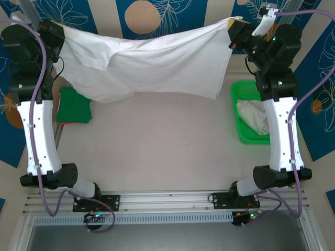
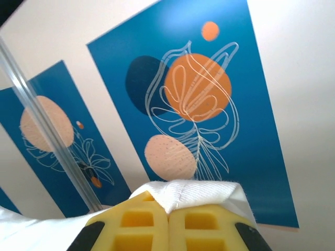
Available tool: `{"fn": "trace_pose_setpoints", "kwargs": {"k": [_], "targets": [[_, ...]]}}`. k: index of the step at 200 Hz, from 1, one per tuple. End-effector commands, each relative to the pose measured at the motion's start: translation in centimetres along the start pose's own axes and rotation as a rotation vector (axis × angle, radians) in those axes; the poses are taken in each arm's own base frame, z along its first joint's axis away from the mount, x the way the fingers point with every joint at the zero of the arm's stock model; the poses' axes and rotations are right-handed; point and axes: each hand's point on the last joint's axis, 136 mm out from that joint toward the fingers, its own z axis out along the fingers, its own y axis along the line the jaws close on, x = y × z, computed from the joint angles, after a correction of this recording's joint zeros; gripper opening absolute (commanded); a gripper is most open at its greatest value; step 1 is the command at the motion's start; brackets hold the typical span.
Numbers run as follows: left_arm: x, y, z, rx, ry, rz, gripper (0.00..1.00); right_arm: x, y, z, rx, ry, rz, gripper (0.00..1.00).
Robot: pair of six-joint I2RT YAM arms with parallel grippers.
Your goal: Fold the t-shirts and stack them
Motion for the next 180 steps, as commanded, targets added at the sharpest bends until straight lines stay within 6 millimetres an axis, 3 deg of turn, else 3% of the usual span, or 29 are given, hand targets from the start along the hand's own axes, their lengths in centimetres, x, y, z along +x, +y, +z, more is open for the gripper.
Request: {"fn": "trace_pose_setpoints", "kwargs": {"k": [1,27,55,83,129,158,180], "targets": [[-2.0,-1.4,-1.9,0.034,-0.082,0.048,0.0,-2.3,2.2,-1.3,-0.049,-0.081,-0.089,0.0],[-2.4,-1.8,-1.9,0.047,-0.103,0.07,0.0,-2.0,1.4,-0.5,-0.023,-0.07,-0.099,0.0],[-1.5,-0.1,0.4,0.004,-0.074,0.074,0.0,-0.7,0.0,1.3,0.005,-0.034,-0.082,0.0],[0.6,2.1,3.7,-0.012,-0.017,0.049,0.0,1.5,-1.6,4.2,0.015,0.014,-0.065,0.0],[3.5,6.4,10.6,-0.06,0.039,0.005,0.0,6.1,-6.1,11.6,0.046,0.122,-0.014,0.0],[3.2,6.1,12.5,-0.058,0.024,0.002,0.0,5.3,-7.1,14.6,0.03,0.085,-0.006,0.0],[1.0,3.5,12.4,-0.011,-0.018,-0.007,0.0,1.2,-7.1,14.3,-0.001,-0.047,0.015,0.0]]}}
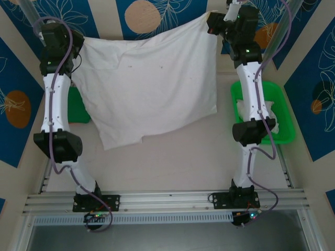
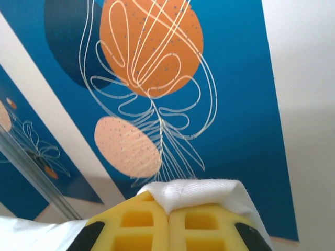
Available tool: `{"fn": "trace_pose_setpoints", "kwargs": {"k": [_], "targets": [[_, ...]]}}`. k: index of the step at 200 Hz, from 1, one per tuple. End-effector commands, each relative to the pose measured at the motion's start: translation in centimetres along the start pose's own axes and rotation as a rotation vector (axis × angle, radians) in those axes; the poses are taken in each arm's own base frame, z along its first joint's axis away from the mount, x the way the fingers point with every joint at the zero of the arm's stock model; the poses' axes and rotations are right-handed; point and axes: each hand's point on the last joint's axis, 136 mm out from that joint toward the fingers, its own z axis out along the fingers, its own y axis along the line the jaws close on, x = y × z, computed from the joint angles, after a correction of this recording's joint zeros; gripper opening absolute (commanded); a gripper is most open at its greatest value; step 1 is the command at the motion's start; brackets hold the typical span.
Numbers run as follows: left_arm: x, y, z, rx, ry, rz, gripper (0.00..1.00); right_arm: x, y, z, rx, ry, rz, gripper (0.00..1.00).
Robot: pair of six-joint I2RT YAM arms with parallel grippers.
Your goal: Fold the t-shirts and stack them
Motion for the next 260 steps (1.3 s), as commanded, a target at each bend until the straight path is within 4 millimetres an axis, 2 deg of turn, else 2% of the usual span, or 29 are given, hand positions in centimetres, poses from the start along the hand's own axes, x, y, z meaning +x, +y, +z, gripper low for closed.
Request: {"fn": "trace_pose_setpoints", "kwargs": {"k": [1,22,37,48,59,73,88,97,102,107,135,163,180,182,202,218,236,260], "targets": [[-5.4,-7.4,-4.5,0.178,-0.151,0.003,0.0,-6.6,1.6,-3.1,-0.044,-0.181,0.005,0.0],[-7.6,-10.4,-6.6,0.258,-0.21,-0.012,0.0,-10.1,1.5,-5.6,-0.07,-0.269,0.041,0.0],[-8.8,-11.7,-8.8,0.296,-0.249,-0.027,0.0,-11.3,1.1,-7.2,-0.056,-0.284,0.048,0.0],[-9.2,-12.5,-10.6,0.312,-0.264,-0.017,0.0,-12.2,1.6,-8.7,-0.053,-0.292,0.036,0.0],[-9.3,-12.8,-12.2,0.318,-0.269,0.0,0.0,-12.4,1.9,-9.9,-0.044,-0.28,0.02,0.0],[-8.5,-12.6,-13.5,0.314,-0.246,0.018,0.0,-11.1,1.9,-10.8,-0.02,-0.218,0.007,0.0],[-6.1,-10.3,-13.6,0.27,-0.185,0.022,0.0,-7.7,1.4,-11.1,0.006,-0.111,0.019,0.0],[-3.9,-8.0,-13.2,0.236,-0.14,0.013,0.0,-4.9,0.9,-11.3,0.015,-0.054,0.037,0.0],[-2.5,-6.7,-13.0,0.217,-0.113,0.002,0.0,-2.6,0.2,-11.3,0.022,-0.018,0.056,0.0],[-0.9,-4.8,-12.6,0.19,-0.08,-0.009,0.0,-1.3,0.2,-11.9,0.021,-0.007,0.066,0.0],[9.0,5.1,-12.1,0.034,0.136,-0.07,0.0,10.5,-2.0,-14.6,0.072,0.178,0.192,0.0],[18.3,14.8,-13.8,-0.178,0.355,-0.084,0.0,22.2,-3.9,-18.2,0.171,0.382,0.318,0.0],[22.3,19.8,-15.4,-0.299,0.439,-0.101,0.0,28.1,-5.2,-20.3,0.256,0.5,0.384,0.0],[22.6,20.2,-15.6,-0.309,0.445,-0.103,0.0,29.2,-5.5,-20.7,0.272,0.522,0.395,0.0],[25.3,24.2,-17.2,-0.42,0.494,-0.102,0.0,35.2,-7.2,-23.2,0.391,0.649,0.473,0.0],[26.6,26.2,-18.0,-0.493,0.535,-0.095,0.0,38.8,-8.6,-25.1,0.491,0.741,0.51,0.0],[27.7,27.7,-18.7,-0.555,0.588,-0.076,0.0,41.6,-9.5,-26.8,0.576,0.83,0.544,0.0],[28.3,29.3,-20.2,-0.639,0.631,-0.04,0.0,43.5,-10.1,-28.7,0.663,0.872,0.565,0.0]]}}
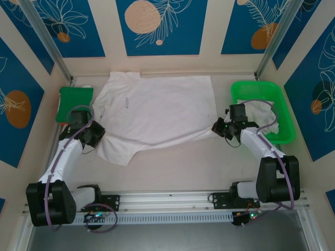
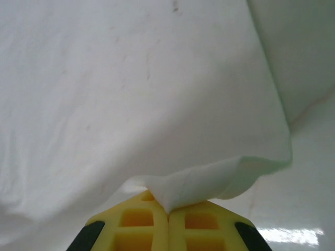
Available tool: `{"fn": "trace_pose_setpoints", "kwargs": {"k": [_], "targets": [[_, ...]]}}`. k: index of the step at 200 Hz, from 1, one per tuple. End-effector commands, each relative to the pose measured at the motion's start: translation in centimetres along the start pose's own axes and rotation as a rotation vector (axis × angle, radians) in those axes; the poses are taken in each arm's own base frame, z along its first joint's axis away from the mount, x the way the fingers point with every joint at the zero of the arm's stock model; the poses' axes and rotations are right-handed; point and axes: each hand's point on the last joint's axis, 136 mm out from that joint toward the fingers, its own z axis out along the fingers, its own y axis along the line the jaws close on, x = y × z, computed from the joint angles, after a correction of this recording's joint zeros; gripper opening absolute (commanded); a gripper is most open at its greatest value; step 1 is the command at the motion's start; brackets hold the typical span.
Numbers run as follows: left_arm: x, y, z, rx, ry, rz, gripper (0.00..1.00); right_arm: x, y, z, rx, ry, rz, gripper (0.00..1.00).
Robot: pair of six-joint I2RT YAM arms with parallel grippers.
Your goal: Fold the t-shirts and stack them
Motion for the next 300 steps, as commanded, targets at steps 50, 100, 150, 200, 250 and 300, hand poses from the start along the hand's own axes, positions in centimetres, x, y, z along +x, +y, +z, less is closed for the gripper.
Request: {"fn": "trace_pose_setpoints", "kwargs": {"k": [50,100,150,200,250,300], "targets": [[3.0,6.5,-1.6,-0.243,0.059,0.035,0.0,4.1,-5.4,-0.4,0.242,0.03,0.111,0.0],[5.4,9.6,-1.9,-0.299,0.091,0.003,0.0,6.8,-7.4,-0.8,0.292,0.037,0.176,0.01],[6.2,11.0,-1.9,-0.32,0.089,-0.026,0.0,7.3,-7.1,-0.9,0.285,0.032,0.153,0.08],[5.4,10.5,-3.2,-0.305,0.032,-0.029,0.0,7.0,-6.7,-2.4,0.291,-0.023,0.116,0.0],[5.8,11.5,-4.5,-0.363,0.05,0.034,0.0,9.2,-8.2,-3.8,0.299,-0.033,0.163,0.01],[6.6,11.7,-2.9,-0.34,0.076,-0.03,0.32,9.9,-7.8,-2.7,0.254,-0.003,0.182,0.05]]}}
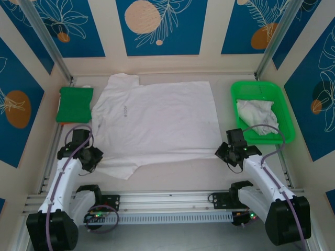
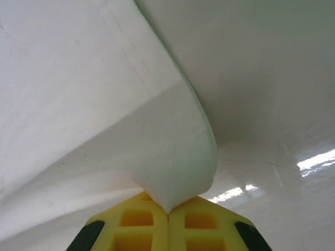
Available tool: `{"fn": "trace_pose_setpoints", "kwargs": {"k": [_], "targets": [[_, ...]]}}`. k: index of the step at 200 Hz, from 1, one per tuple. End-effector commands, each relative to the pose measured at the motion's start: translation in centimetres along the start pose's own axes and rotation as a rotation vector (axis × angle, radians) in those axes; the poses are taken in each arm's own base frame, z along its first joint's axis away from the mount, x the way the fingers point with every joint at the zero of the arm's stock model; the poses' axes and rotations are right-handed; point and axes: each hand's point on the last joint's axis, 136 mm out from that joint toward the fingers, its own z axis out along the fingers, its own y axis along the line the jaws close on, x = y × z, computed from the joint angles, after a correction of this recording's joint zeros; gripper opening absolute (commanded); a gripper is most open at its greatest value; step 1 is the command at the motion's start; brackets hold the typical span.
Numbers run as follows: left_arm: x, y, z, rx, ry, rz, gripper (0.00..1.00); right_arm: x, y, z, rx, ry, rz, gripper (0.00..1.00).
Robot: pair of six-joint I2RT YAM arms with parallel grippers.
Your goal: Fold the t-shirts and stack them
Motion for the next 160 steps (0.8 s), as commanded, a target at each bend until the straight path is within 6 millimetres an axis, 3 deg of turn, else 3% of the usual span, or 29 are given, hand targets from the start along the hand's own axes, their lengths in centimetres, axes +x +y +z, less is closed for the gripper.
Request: {"fn": "trace_pose_setpoints", "kwargs": {"k": [1,22,37,62,86,105,119,139,160], "targets": [[0.5,1.0,0.6,-0.038,0.013,-0.025,0.33,0.3,-0.4,0.4,0.007,0.01,0.035,0.05],[0.6,1.4,0.2,-0.055,0.01,-0.019,0.73,0.5,-0.5,0.7,0.009,0.018,0.033,0.05],[0.8,1.5,-0.1,-0.052,0.013,-0.012,0.83,0.5,-0.4,0.8,0.008,0.024,0.03,0.06],[1.9,1.3,-0.2,-0.021,0.055,-0.014,0.86,0.4,0.0,1.1,-0.002,0.031,0.027,0.13],[2.0,0.8,-0.1,0.003,0.066,-0.001,0.86,-0.3,0.6,0.9,-0.005,0.019,0.003,0.52],[0.2,-0.2,-0.6,0.01,0.005,0.045,0.86,-1.5,0.4,-0.7,0.066,-0.062,-0.061,0.78],[-1.7,-1.7,-1.3,0.026,-0.053,0.089,0.86,-2.8,1.0,-2.1,0.069,-0.127,-0.101,0.83],[-3.9,-5.3,-1.7,0.118,-0.095,0.146,0.86,-3.9,3.8,-2.8,-0.013,-0.161,-0.184,0.85],[-5.7,-8.8,-0.5,0.197,-0.105,0.184,0.85,-5.0,6.6,-2.4,-0.041,-0.164,-0.242,0.85]]}}
